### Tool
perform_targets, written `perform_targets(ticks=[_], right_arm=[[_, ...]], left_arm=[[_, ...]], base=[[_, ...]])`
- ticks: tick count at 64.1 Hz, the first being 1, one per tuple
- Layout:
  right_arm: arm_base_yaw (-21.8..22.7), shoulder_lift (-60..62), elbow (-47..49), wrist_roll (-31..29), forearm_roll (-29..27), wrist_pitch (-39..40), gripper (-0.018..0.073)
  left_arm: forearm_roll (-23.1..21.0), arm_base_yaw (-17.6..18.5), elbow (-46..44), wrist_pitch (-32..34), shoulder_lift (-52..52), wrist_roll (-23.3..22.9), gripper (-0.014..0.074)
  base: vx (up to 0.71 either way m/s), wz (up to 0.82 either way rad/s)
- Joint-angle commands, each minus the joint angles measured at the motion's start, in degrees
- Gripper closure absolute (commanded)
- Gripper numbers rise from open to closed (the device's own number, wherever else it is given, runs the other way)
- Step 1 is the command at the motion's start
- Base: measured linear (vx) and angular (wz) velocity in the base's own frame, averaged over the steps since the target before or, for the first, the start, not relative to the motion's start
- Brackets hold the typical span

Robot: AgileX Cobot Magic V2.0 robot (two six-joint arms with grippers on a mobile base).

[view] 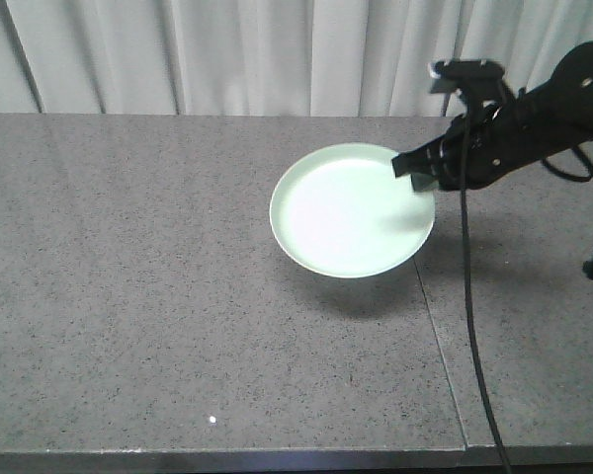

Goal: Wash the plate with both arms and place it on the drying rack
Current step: 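Pinch the plate rim with the right gripper and lift it up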

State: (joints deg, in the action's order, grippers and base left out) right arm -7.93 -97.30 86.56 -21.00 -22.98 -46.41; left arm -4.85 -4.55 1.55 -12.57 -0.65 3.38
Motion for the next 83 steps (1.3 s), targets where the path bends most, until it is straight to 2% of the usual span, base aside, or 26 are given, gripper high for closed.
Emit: perform_targets(ticks=[1,12,30,44,55,83], right_arm=[[0.2,9.5,-0.4,-1.3,-2.2,0.4,0.0561],[0.2,23.3,-10.5,-2.0,-4.3,1.6,0.0561],[0.2,48.3,-37.2,-2.8,-9.2,8.2,0.0561],[0.2,67.3,-51.8,-2.2,-9.3,11.1,0.0561],[0.2,76.4,-55.7,2.4,-8.0,11.0,0.0561],[0.2,78.7,-55.8,2.3,-6.6,10.4,0.0561]], left_arm=[[-0.2,0.0,-1.5,4.0,-0.8,-0.5,0.0603],[-0.2,0.0,-1.5,4.0,-0.8,-0.5,0.0603],[-0.2,0.0,-1.5,4.0,-0.8,-0.5,0.0603],[-0.2,0.0,-1.5,4.0,-0.8,-0.5,0.0603],[-0.2,0.0,-1.5,4.0,-0.8,-0.5,0.0603],[-0.2,0.0,-1.5,4.0,-0.8,-0.5,0.0603]], base=[[0.00,0.00],[0.00,0.00],[0.00,0.00],[0.00,0.00],[0.00,0.00],[0.00,0.00]])
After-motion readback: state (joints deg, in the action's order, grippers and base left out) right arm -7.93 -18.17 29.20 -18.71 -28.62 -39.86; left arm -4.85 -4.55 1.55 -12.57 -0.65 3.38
